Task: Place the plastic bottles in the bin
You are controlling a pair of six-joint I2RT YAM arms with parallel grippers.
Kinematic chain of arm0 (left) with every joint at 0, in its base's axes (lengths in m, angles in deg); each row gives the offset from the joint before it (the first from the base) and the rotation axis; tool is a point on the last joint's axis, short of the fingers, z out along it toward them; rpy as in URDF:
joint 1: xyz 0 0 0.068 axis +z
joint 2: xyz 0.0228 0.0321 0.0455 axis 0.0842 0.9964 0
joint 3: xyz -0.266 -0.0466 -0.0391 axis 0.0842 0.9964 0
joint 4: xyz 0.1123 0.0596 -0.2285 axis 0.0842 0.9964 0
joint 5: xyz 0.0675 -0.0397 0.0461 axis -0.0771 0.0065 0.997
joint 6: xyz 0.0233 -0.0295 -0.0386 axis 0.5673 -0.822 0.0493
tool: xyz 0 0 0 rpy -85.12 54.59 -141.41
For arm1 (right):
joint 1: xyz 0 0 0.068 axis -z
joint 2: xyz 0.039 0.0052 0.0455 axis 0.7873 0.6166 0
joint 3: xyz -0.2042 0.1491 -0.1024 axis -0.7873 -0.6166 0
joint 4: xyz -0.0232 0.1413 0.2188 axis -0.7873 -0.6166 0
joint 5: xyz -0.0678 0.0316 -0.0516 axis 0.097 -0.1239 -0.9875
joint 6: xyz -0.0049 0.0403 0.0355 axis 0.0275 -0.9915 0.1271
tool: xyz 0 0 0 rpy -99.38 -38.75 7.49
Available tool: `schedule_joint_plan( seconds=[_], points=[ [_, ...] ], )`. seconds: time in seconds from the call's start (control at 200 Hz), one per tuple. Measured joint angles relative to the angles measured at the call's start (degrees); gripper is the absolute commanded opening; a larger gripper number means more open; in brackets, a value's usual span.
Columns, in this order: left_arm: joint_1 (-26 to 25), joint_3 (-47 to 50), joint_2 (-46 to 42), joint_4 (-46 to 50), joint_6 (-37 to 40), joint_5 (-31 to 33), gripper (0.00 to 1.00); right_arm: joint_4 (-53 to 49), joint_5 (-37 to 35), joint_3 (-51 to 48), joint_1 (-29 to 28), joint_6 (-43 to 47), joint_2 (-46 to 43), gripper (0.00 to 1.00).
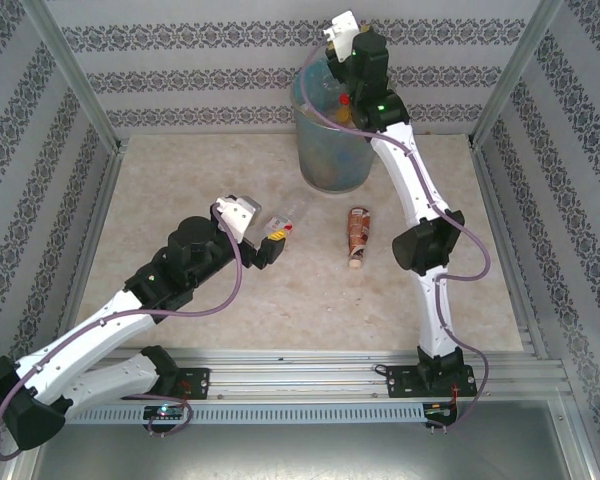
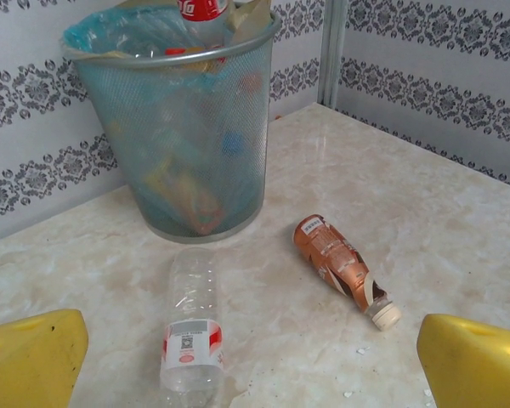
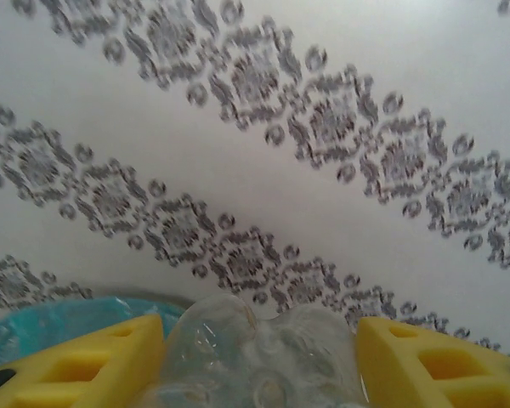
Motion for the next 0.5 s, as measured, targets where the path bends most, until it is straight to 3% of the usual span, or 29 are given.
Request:
schedule_joint_plan(
  seconds=[0.26,0.5],
  points=[
    [0.02,0.0,0.98,0.04,-1.38,-0.04,1.0,-0.5,1.68,-7.67,3.54,-4.81,-1.14,0.41],
    [0.0,0.0,0.98,0.35,-2.29,-0.04,1.0,-1.62,4.66,-8.2,5.22,-8.37,-1.14,0.43]
  ],
)
